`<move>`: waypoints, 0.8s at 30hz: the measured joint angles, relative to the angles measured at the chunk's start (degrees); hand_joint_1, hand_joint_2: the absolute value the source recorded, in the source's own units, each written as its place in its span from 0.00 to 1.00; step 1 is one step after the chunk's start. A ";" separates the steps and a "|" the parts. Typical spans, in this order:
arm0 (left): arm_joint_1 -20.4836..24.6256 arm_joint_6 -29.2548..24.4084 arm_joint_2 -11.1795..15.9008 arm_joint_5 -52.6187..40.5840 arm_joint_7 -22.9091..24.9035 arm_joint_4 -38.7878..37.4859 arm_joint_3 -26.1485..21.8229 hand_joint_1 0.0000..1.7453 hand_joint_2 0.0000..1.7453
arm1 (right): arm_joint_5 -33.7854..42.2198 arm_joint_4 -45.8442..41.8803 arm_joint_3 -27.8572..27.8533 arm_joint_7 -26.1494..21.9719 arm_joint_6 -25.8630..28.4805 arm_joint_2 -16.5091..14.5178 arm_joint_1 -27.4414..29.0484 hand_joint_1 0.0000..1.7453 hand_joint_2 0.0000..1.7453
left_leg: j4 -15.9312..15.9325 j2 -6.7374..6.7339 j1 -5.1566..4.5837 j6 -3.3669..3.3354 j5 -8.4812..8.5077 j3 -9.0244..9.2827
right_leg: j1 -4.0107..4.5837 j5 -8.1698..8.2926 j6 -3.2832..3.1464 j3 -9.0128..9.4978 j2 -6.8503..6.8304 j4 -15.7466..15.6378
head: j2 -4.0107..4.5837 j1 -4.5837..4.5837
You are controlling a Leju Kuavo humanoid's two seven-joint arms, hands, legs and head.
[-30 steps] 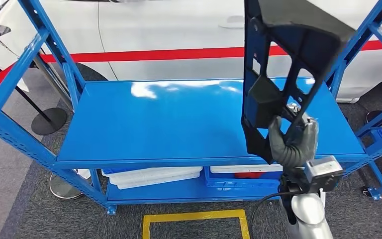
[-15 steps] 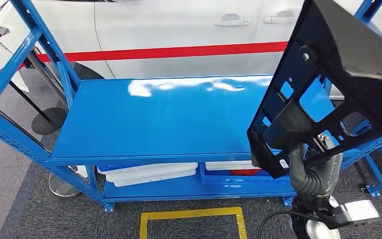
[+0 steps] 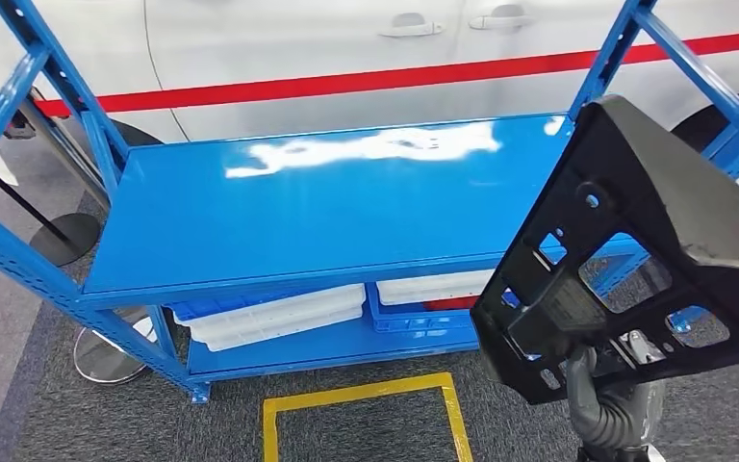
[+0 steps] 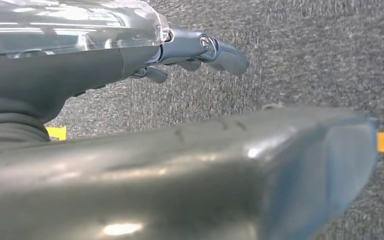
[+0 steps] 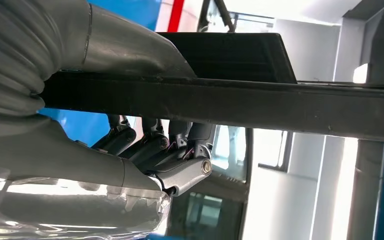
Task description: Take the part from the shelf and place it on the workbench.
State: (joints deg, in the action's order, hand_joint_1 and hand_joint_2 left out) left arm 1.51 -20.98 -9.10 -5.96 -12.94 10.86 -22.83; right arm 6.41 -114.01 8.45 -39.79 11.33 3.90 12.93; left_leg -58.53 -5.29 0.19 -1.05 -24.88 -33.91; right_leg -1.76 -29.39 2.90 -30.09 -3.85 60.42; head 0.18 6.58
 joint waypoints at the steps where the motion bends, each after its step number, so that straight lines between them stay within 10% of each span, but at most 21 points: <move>1: -0.01 -0.09 -0.03 -0.02 0.16 0.00 -0.07 0.00 0.00 | -0.15 -0.18 -0.44 0.00 -0.26 -0.24 0.57 1.00 1.00 | -0.31 -0.42 -0.12 0.38 0.09 -0.07 | 0.21 -0.28 -0.61 0.59 -0.59 -1.27 | 0.00 0.04; 4: -0.05 -0.15 -0.05 -0.05 0.24 -0.01 -0.24 0.00 0.00 | -0.33 -0.69 -1.83 -0.03 -0.98 -1.38 2.15 1.00 1.00 | -0.75 -1.28 0.00 1.57 0.19 -0.30 | 0.51 0.60 -2.59 -0.51 0.85 -1.47 | 0.00 0.08; 9: -0.48 0.33 0.04 0.03 -1.16 -0.02 -0.63 0.00 0.00 | -0.95 -1.64 -3.09 -0.02 -1.11 -3.56 4.02 1.00 1.00 | -13.45 4.58 0.34 2.13 -11.42 -3.36 | 1.04 3.90 -4.43 -4.52 4.35 -1.55 | 0.00 0.11; 11: -0.44 0.54 0.09 0.25 -1.60 -0.02 -0.90 0.00 0.00 | -1.71 -1.92 -3.16 -0.02 -1.10 -4.25 4.95 1.00 1.00 | -15.63 4.92 0.09 1.42 -11.40 -2.16 | 1.51 5.26 -4.57 -6.25 5.98 -1.47 | 0.00 0.11; 16: 0.02 0.33 0.71 1.30 -1.95 -0.02 -1.71 0.00 0.00 | -3.20 -2.36 -2.94 -0.03 -1.14 -5.63 5.70 1.00 1.00 | 0.92 9.35 -1.21 -1.51 -7.28 9.63 | 1.82 8.47 -4.05 -8.70 9.55 -1.62 | 0.00 0.11; 19: 0.31 -0.52 0.81 2.08 -1.38 -0.02 -2.43 0.00 0.00 | -3.59 -2.10 -2.20 -0.02 -1.34 -6.11 5.61 1.00 1.00 | 3.32 8.49 -1.38 -1.50 -6.25 10.03 | 1.36 10.28 -2.94 -8.98 11.06 -2.48 | 0.01 0.14; 21: 0.48 -1.19 0.77 2.59 -0.96 -0.03 -2.92 0.00 0.00 | -3.70 -1.64 -1.60 -0.01 -1.50 -6.27 5.34 1.00 1.00 | 4.28 6.81 -1.08 -1.73 -4.58 9.25 | 1.47 7.76 -2.61 -9.93 9.04 -0.88 | 0.02 0.13; 24: 0.27 -1.72 0.68 3.20 -0.56 -0.04 -3.62 0.00 0.00 | -3.71 -0.56 -0.45 0.01 -1.67 -6.42 4.43 1.00 1.00 | 4.51 4.04 -0.87 -1.61 -2.73 7.11 | 0.97 -0.82 -1.79 -12.62 4.65 9.20 | 0.01 0.11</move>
State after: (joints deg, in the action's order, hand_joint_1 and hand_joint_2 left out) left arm 1.78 -22.69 -8.43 -2.75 -13.50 10.82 -26.45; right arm 2.70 -114.57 8.00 -39.78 9.67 -2.52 17.36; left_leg -54.02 -1.25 -0.68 -2.66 -27.61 -26.81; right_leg -0.79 -30.22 1.10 -42.71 0.81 69.63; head 0.19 6.69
